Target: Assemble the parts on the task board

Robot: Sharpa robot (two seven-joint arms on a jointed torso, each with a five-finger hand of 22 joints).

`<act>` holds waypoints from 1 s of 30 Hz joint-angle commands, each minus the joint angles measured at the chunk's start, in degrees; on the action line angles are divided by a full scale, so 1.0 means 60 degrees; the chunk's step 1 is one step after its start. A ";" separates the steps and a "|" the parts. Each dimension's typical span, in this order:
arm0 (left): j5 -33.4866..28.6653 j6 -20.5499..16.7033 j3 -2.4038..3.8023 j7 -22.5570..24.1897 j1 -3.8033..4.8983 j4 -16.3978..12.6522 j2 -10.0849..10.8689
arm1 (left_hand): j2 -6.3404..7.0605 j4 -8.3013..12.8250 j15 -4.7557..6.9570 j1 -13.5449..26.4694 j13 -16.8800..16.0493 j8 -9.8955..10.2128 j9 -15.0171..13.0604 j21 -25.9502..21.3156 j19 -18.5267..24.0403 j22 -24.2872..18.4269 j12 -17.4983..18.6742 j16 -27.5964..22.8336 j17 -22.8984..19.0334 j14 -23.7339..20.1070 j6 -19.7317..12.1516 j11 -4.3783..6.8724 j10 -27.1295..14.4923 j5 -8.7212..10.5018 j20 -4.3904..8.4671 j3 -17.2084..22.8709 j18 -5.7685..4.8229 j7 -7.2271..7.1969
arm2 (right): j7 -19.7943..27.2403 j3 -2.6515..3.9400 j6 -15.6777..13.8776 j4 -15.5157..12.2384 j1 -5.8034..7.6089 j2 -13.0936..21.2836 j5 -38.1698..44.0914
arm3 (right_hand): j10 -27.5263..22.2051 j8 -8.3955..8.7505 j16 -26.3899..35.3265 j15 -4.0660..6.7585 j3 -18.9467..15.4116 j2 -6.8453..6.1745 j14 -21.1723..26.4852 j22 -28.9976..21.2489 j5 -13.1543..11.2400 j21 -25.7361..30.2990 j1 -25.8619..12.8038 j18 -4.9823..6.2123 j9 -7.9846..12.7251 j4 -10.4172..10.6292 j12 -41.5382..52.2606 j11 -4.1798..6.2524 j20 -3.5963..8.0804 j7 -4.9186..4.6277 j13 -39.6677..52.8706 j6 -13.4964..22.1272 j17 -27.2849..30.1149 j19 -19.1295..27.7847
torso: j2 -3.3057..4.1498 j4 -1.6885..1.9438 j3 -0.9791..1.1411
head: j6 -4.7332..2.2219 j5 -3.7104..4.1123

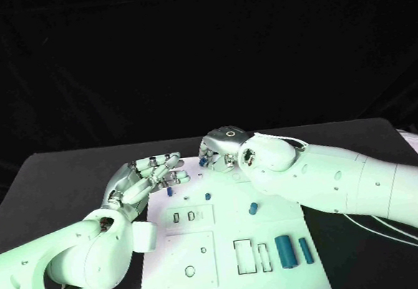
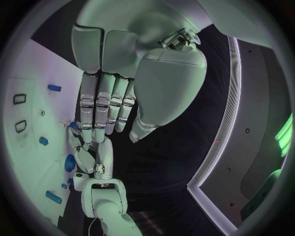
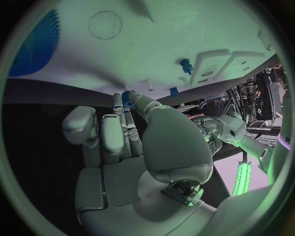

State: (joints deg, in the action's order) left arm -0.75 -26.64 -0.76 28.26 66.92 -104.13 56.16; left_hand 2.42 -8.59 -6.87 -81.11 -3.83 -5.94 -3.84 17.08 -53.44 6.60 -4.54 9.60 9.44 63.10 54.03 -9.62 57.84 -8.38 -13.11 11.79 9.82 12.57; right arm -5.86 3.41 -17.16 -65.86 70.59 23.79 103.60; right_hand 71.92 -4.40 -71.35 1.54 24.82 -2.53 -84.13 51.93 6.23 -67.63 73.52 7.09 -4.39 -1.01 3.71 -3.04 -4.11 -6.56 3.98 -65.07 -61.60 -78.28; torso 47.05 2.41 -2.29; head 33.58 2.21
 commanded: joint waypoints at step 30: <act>0.0002 0.0194 0.0008 0.0021 0.0034 -0.0021 0.0084 | 0.0006 0.0092 -0.0041 -0.0093 0.0014 0.0085 0.0017 -0.0033 -0.0069 -0.0021 0.0068 -0.0085 0.0028 -0.0067 -0.0014 -0.0079 0.0003 -0.0012 -0.0009 0.0022 0.0101 0.0078 | -0.0237 0.0116 -0.0704 -0.1598 -0.0012 0.1827 -0.1591 | 0.0290 0.0006 -0.0154 -0.0109 -0.0598 -0.0639 -0.0349 0.0033 0.0417 -0.0127 0.0134 -0.0043 -0.0011 0.0452 0.1286 -0.0134 -0.0159 -0.0409 0.0617 0.1309 -0.0040 0.0111 | -0.0007 -0.0061 -0.0006 | -0.0131 0.0130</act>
State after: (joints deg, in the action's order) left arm -0.77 -26.63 -0.76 28.09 67.04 -104.10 56.58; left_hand 2.42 -8.42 -7.07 -81.11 -3.83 -5.68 -3.82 17.08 -53.44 6.56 -4.42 9.31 9.54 62.91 54.03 -9.62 57.84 -8.38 -13.11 11.96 9.81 12.57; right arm -6.57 3.99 -19.10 -74.31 70.48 33.79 99.66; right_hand 71.53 -4.03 -71.65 0.66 21.29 -6.00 -84.03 51.35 8.48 -67.88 74.30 7.09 -4.41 1.46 10.69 -4.91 -5.12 -9.16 7.27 -56.97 -61.02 -77.15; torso 47.09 2.22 -2.29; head 32.83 2.77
